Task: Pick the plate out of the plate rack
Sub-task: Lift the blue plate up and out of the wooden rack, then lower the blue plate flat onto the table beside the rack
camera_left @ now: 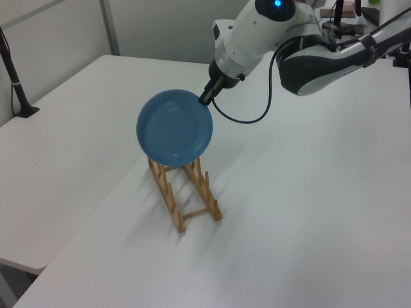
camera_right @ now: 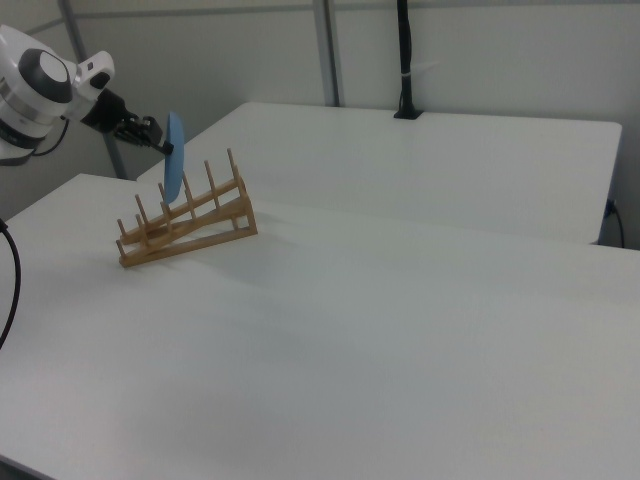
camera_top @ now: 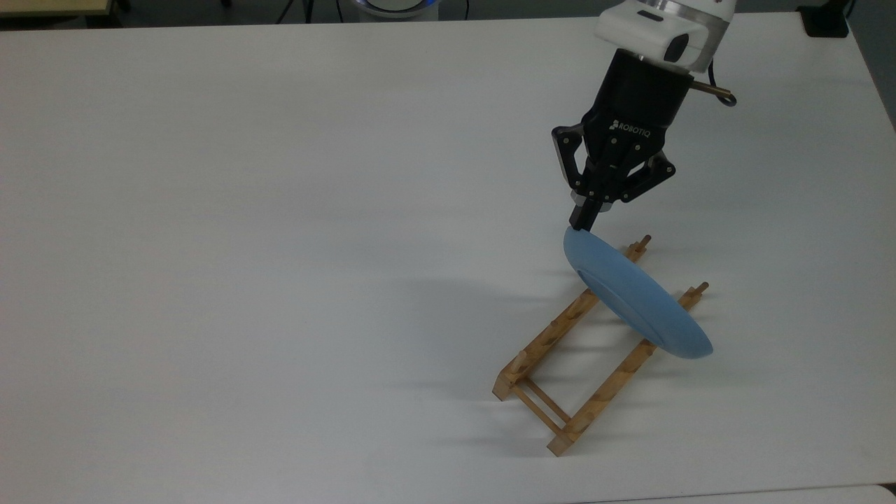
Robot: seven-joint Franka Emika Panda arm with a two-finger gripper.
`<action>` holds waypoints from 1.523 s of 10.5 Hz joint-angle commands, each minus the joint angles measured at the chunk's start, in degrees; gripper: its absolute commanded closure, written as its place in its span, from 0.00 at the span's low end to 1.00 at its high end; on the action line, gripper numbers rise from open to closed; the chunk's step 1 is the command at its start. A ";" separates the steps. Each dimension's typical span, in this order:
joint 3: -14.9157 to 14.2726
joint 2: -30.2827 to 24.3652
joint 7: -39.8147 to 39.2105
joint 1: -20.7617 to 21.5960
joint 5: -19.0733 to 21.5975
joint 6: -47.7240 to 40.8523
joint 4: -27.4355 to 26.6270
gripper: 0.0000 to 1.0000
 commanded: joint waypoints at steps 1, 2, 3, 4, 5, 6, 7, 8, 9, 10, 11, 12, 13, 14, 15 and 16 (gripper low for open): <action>-0.39 -3.04 -2.07 0.13 1.27 -3.48 -1.12 1.00; -0.66 -4.00 -4.79 -0.30 4.50 -3.67 -1.12 1.00; -0.75 -5.05 -7.86 -1.09 8.01 -4.54 -1.12 1.00; -0.75 -6.02 -10.15 -1.27 10.14 -5.33 -1.12 1.00; -0.75 -6.81 -11.65 -1.80 11.03 -6.73 -1.20 1.00; -0.66 -7.43 -13.93 -2.41 12.95 -7.79 -1.20 1.00; -0.75 -7.78 -17.87 -3.29 16.63 -9.10 -1.20 1.00; -0.75 -8.57 -22.52 -4.60 20.40 -10.86 -1.12 1.00; -0.83 -9.10 -26.92 -5.57 23.31 -12.88 -1.12 1.00; -0.83 -9.71 -31.57 -6.89 25.78 -15.68 -1.12 1.00; -0.92 -9.89 -37.36 -8.12 28.50 -19.02 -1.12 1.00; -1.01 -9.98 -43.16 -9.61 31.23 -22.36 -1.12 1.00; -1.10 -9.98 -48.70 -11.45 33.08 -25.61 -1.12 1.00; -1.10 -9.98 -52.59 -12.60 33.62 -28.51 -1.20 1.00; -1.45 -9.81 -55.84 -13.66 33.71 -30.63 -1.29 1.00; -1.62 -9.72 -58.66 -14.88 33.71 -31.70 -2.51 1.00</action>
